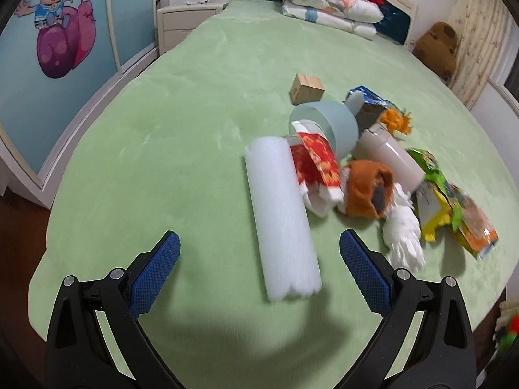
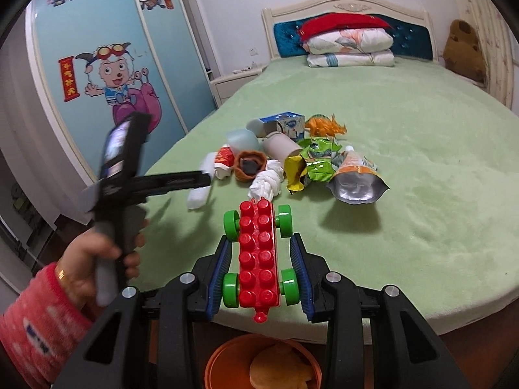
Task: Collect trash
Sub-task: 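Grasp the white foam tube with the left gripper while the right gripper carries the car to the bucket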
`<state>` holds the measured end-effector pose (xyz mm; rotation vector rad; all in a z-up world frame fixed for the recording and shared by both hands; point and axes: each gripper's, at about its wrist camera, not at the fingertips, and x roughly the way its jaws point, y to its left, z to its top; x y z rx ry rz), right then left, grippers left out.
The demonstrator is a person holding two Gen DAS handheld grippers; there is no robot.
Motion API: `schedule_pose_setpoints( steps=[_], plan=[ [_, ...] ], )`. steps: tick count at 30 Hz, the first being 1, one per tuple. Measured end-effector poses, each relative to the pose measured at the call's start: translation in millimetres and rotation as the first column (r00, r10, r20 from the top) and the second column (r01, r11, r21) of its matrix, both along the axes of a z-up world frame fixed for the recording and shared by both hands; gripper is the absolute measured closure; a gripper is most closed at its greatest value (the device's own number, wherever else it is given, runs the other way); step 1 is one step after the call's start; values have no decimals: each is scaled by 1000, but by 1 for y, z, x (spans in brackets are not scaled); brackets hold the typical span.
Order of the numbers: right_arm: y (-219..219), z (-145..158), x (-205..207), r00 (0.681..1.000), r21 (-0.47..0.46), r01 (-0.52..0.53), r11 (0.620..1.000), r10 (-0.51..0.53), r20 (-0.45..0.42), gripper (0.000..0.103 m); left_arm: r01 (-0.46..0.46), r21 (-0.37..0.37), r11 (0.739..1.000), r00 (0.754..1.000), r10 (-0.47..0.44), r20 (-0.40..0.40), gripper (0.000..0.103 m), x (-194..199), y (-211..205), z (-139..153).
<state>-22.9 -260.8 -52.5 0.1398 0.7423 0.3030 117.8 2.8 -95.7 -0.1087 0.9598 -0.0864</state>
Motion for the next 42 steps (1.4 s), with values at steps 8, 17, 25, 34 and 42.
schedule_pose_setpoints(
  steps=[8, 17, 25, 34, 42],
  plan=[
    [5, -1, -8, 1000, -15, -14, 1000, 14, 7, 66, -24, 43, 999, 997, 27, -68, 72, 11, -7, -14],
    [11, 0, -13, 1000, -15, -18, 1000, 18, 19, 66, 3, -21, 1000, 999, -2, 40, 79, -46, 2, 8],
    [11, -4, -29, 1000, 8, -17, 1000, 17, 13, 66, 94, -29, 995, 982, -88, 168, 79, -152, 12, 43],
    [23, -34, -63, 996, -38, -46, 998, 43, -80, 66, 169, -61, 984, 984, -165, 72, 79, -237, 1, 4],
    [30, -97, -85, 970, -110, -32, 993, 5, -244, 66, 193, -48, 980, 969, -198, -150, 79, -241, -26, -93]
  ],
)
